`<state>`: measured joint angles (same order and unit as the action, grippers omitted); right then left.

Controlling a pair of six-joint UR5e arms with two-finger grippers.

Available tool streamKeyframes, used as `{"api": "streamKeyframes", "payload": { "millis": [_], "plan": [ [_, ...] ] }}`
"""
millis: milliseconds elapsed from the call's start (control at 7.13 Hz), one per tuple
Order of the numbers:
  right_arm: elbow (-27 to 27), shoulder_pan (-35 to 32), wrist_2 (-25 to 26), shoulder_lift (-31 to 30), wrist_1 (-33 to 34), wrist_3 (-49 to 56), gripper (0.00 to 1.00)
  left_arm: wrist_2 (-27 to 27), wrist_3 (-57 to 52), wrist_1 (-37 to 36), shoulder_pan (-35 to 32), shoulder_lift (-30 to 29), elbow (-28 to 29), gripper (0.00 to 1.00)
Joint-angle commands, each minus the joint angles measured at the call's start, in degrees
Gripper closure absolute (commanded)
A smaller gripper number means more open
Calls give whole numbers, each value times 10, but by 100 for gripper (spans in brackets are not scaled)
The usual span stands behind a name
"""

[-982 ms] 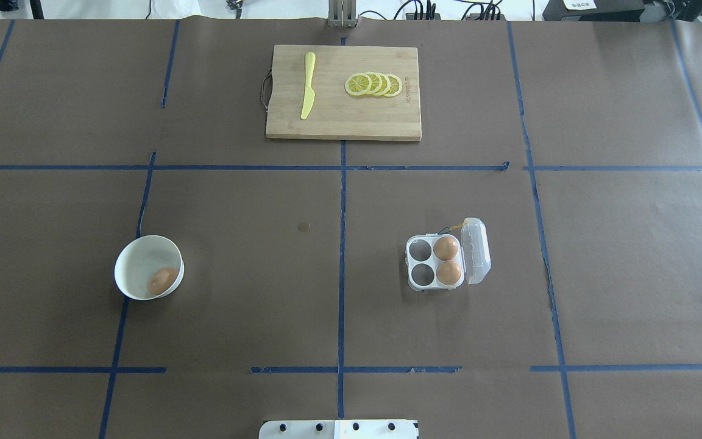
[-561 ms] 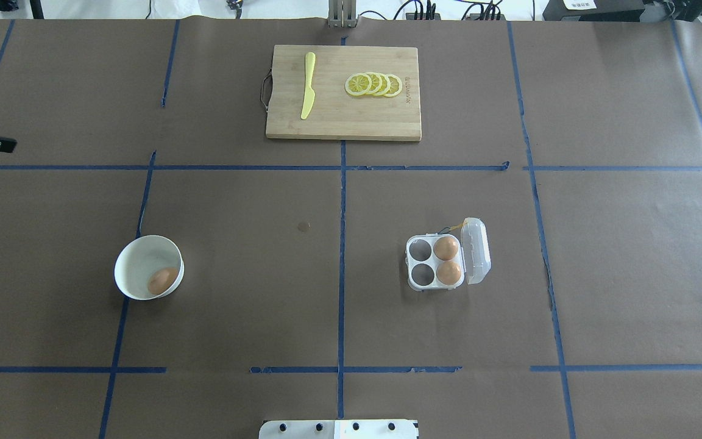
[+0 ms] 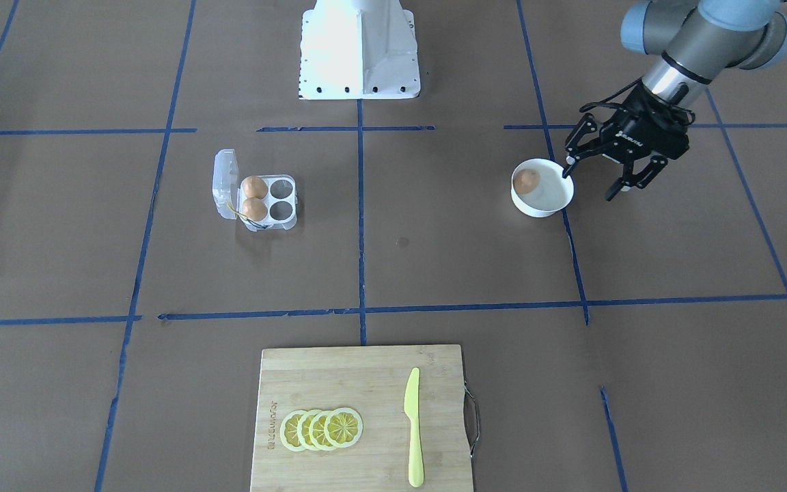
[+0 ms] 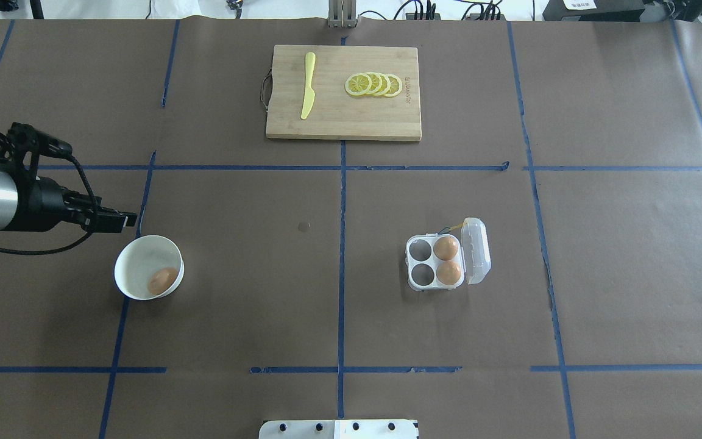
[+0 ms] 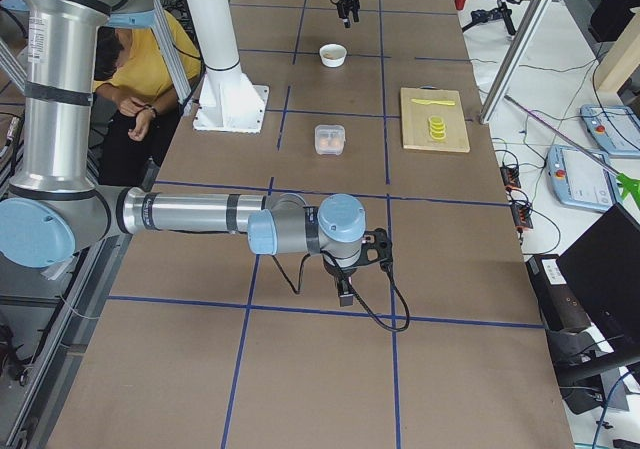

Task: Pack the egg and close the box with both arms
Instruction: 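Move the left gripper over the white bowl toward the brown egg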

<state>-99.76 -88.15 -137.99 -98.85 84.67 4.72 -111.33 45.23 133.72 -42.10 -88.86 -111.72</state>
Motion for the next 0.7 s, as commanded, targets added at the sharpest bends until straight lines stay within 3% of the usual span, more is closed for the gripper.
{"api": "streamKeyframes", "payload": {
  "millis": [0,561],
  "plan": [
    [0,0,0,-1,1,0,0,48,19,0,69,15,4,26],
    [1,0,0,-2,0,0,0,85,24,0,110,14,27,26]
  ]
}}
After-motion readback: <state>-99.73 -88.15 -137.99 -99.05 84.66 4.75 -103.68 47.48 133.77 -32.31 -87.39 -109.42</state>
